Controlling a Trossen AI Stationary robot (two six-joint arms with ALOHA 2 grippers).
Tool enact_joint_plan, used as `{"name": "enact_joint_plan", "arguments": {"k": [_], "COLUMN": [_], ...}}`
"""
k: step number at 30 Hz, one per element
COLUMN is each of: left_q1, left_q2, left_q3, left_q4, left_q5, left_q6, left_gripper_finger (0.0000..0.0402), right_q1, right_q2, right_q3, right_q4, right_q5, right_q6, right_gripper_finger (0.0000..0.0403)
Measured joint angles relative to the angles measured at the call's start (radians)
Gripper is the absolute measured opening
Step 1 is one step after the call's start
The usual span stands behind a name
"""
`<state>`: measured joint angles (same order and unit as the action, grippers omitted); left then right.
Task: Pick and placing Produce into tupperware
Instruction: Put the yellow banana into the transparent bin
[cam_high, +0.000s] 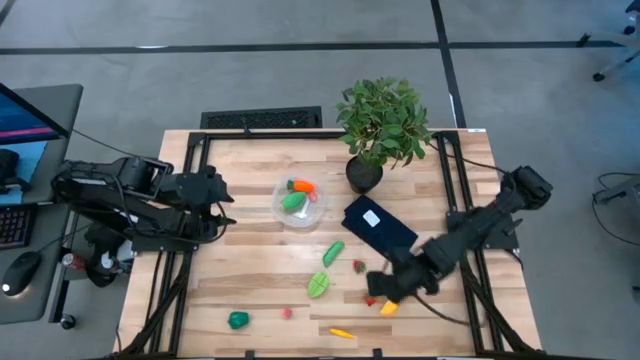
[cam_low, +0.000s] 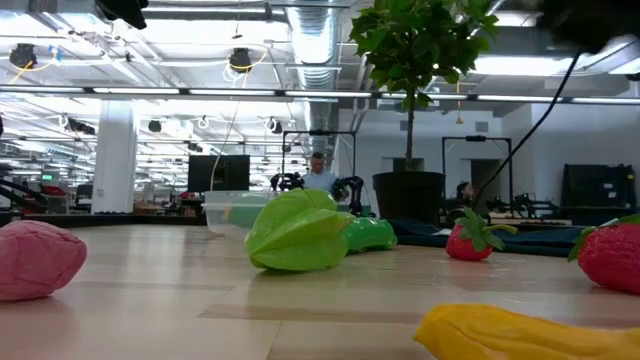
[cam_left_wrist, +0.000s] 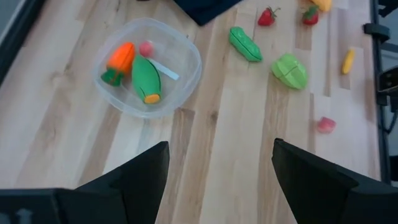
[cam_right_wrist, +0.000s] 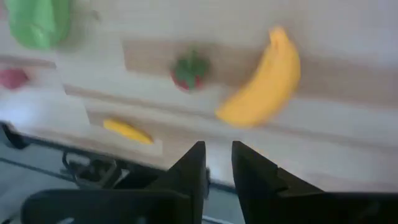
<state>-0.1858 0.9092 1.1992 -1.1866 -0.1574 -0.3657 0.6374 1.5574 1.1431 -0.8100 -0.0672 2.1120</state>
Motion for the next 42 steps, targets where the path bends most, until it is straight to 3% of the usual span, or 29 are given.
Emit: {"name": "enact_joint_plan", "arguments": {"k": [6,15,19,30,42], "left_q1": [-0.004,-0.003,-0.003,-0.003,-0.003], "left_q2": [0.000,0.000,0.000,0.000,0.000], "left_q3": [0.000,0.000,0.000,0.000,0.000], "left_q4": [0.000,0.000,-0.001,-0.007,0.000], "left_q5": [-0.048,-0.100,-0.119,-0.138,-0.144], "left_q6": [0.035,0.084,0.091,0.089,0.086], "left_gripper_finger": [0.0272,0.0272,0.0272,0.0272,0.0272], "right_q1": [0.049,0.046,0.026,0.008,0.010], "right_q2": [0.000,0.008,0.013,0.124,0.224], "right_q3": [0.000,0.000,0.000,0.001,0.007], "right_q4": [0.010,-0.038,-0.081,-0.058,-0.068], "right_q5": [0.022,-0.007,-0.034,-0.091,-0.086], "right_q6": [0.108,0.125,0.134,0.124,0.119], "right_gripper_finger": [0.0117,0.0270,0.0309,0.0307,0.0305]}}
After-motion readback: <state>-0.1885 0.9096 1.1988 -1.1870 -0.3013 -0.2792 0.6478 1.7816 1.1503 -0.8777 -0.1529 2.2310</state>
